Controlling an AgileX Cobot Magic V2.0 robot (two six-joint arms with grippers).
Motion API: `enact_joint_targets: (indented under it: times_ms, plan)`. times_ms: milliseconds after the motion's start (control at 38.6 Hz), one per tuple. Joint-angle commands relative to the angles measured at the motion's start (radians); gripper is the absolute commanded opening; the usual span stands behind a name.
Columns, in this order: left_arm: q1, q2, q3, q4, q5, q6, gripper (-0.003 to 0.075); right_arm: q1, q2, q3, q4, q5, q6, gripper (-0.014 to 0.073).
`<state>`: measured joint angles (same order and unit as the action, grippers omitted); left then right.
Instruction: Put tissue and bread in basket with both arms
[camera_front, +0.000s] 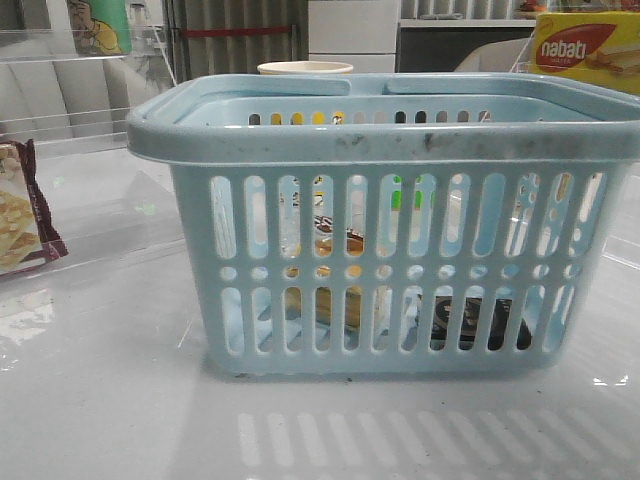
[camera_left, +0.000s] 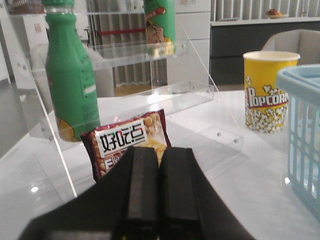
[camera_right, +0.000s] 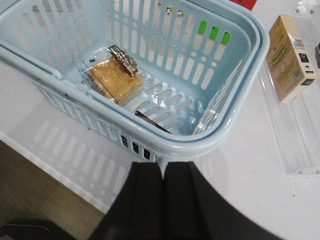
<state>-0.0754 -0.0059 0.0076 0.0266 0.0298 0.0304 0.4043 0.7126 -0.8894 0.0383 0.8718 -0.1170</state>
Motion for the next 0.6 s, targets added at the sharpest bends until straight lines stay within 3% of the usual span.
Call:
enact_joint_targets:
  times_ms: [0, 569]
  plan:
    - [0.016, -0.018, -0.001, -0.01, -0.132, -0.01, 0.0091, 0.0, 0.003, -0.024, -0.009, -0.066, -0.007, 0.0056]
    - [0.02, -0.018, -0.001, -0.01, -0.152, -0.01, 0.0091, 0.0, 0.003, -0.024, -0.009, -0.063, -0.007, 0.0056]
